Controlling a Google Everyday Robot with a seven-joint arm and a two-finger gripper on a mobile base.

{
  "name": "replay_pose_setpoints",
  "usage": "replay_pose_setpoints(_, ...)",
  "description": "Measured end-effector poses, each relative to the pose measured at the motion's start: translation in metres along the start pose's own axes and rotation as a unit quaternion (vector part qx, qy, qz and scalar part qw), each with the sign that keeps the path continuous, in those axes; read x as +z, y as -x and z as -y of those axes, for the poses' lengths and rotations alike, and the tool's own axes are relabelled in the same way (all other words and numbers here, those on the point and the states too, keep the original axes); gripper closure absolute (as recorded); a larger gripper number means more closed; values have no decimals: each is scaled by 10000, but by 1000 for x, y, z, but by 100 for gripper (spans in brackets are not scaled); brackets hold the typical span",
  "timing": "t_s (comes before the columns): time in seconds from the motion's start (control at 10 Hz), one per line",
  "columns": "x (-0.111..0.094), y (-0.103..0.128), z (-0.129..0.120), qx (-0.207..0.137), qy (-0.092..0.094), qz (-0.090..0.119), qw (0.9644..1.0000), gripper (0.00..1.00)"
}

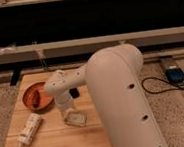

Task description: Wipe the white sponge on the table

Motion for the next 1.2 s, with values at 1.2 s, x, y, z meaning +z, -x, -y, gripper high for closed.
replay_pose_setpoints(1.2, -17, 32, 33, -230, -240, 98, 9994, 100)
